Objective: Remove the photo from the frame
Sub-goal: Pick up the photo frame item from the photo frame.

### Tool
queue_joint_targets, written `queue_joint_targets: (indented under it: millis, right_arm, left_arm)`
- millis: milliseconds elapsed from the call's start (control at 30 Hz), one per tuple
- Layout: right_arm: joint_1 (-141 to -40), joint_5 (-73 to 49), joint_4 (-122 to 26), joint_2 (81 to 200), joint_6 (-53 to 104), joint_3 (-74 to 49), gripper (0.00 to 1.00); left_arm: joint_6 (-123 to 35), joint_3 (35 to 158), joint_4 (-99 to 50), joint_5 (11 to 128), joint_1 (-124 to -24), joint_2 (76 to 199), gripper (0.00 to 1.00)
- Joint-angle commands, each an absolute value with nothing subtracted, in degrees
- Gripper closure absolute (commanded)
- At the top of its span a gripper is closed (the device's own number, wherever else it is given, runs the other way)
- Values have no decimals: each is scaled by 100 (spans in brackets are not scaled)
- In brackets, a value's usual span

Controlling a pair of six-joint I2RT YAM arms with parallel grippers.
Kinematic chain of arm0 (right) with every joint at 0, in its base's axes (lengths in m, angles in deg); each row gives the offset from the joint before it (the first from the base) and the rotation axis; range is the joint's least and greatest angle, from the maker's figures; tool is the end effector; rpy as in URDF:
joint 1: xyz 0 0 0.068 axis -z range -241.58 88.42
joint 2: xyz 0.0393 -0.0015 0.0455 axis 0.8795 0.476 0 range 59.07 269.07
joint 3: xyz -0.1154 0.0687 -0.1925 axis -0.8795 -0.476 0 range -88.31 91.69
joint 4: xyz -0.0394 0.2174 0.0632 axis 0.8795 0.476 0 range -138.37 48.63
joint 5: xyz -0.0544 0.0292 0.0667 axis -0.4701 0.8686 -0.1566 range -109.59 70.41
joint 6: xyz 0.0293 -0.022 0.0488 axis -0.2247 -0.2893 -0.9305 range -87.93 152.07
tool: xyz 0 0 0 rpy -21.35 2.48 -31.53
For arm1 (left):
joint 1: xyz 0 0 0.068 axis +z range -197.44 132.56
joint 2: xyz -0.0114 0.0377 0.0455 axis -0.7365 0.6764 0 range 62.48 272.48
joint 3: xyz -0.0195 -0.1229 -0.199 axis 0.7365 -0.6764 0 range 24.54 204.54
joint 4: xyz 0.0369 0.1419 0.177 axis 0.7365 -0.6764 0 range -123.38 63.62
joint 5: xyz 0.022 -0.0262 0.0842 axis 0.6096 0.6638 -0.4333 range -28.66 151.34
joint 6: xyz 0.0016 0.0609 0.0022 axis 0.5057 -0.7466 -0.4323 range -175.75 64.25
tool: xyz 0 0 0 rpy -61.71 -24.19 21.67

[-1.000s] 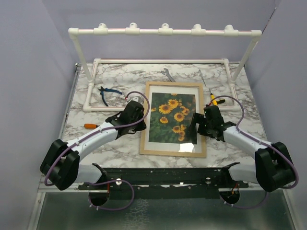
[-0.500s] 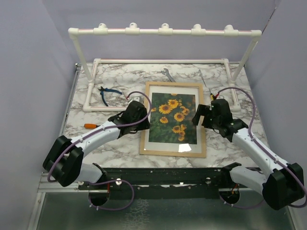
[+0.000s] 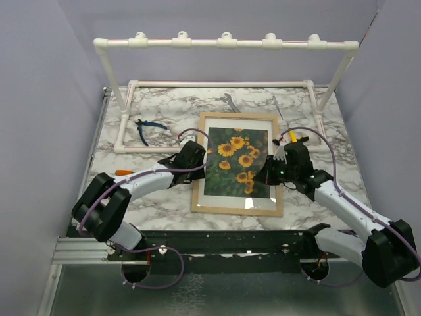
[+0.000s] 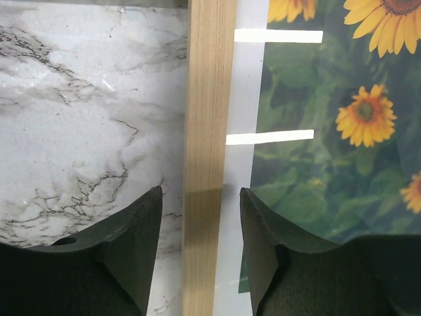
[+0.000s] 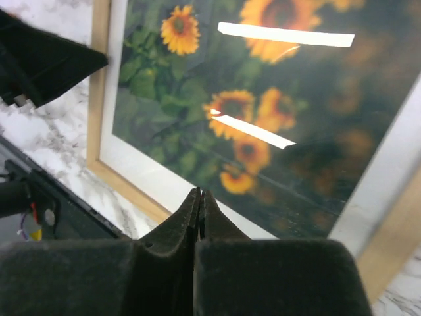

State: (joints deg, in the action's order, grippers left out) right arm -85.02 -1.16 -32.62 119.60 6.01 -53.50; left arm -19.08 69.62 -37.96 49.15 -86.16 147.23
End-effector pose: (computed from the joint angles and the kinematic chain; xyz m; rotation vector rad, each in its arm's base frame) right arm 0.1901 0.0981 0.1937 -0.1196 2.3836 0.7999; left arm 0.2201 -0.1642 0.1560 -0.0482 2.4640 -0.3216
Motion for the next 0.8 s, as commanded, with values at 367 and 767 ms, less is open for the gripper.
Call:
queue_joint_targets:
  millis: [367, 767]
  right_arm:
    - [-9191, 977, -5320, 12927, 31, -6003, 99]
    - [-9263, 692, -5490, 13551, 95, -6119, 99]
  left_arm:
    - [-2067, 7218, -3578, 4519, -8685, 15171, 58]
    - [-2121, 7345, -3818, 4380, -8815, 14824, 97]
